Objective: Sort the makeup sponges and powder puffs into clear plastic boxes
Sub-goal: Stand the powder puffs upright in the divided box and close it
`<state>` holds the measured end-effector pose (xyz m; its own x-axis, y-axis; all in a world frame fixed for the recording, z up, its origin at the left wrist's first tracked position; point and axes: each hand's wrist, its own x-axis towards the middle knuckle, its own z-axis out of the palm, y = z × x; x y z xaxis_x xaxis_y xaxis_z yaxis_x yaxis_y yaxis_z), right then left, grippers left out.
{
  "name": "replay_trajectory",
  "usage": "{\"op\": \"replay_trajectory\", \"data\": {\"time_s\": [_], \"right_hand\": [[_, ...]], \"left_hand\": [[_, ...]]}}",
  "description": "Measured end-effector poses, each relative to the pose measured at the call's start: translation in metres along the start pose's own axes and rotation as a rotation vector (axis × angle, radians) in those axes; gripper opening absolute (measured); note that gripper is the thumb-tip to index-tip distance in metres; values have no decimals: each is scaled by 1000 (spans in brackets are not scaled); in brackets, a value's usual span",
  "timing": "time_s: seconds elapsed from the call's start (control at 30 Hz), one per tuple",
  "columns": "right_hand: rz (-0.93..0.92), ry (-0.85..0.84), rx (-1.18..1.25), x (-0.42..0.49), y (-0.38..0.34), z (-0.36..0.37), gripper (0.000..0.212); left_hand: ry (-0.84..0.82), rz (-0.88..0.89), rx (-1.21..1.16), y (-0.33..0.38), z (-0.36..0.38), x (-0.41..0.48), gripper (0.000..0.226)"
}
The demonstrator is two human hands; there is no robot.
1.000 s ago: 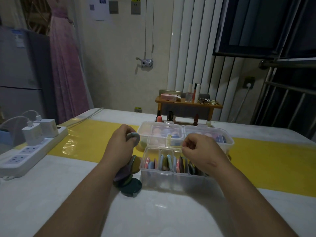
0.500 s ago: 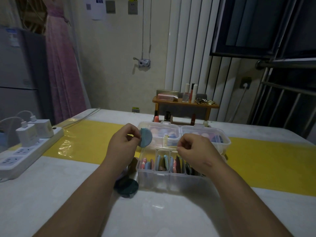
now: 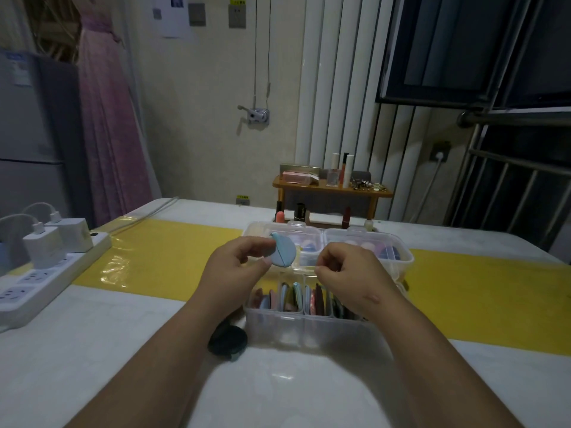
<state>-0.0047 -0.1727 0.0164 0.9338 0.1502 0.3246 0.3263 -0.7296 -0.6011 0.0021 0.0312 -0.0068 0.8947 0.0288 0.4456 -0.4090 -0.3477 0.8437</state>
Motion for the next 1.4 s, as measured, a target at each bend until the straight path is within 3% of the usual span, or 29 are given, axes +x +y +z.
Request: {"op": "replay_trajectory", "data": {"time_s": [0.13, 0.27, 0.33, 0.53, 0.67, 0.77, 1.03, 1.4], "right_hand": [[-1, 20, 50, 0, -2, -1, 10], [25, 34, 206, 0, -6, -3, 42], [16, 29, 246, -1, -7, -3, 47], [-14, -21, 301, -1, -8, -2, 32], [-25, 55, 273, 0, -5, -5, 21], [-31, 107, 303, 0, -3, -13, 19], [30, 162, 284, 2, 4, -35, 15], [98, 166, 91, 1, 12, -48, 17]], "left_hand": [[-50, -15, 4, 4, 1, -3, 32], [-91, -30, -1, 6, 3, -4, 35], [-111, -37, -12, 7, 3, -5, 37], [-151, -19, 6, 10, 3, -7, 38], [-177, 25, 20, 8, 2, -7, 40], [-94, 72, 128, 3, 2, -4, 35], [70, -116, 182, 7, 5, -2, 18], [0, -213, 268, 2, 5, -2, 15]]}}
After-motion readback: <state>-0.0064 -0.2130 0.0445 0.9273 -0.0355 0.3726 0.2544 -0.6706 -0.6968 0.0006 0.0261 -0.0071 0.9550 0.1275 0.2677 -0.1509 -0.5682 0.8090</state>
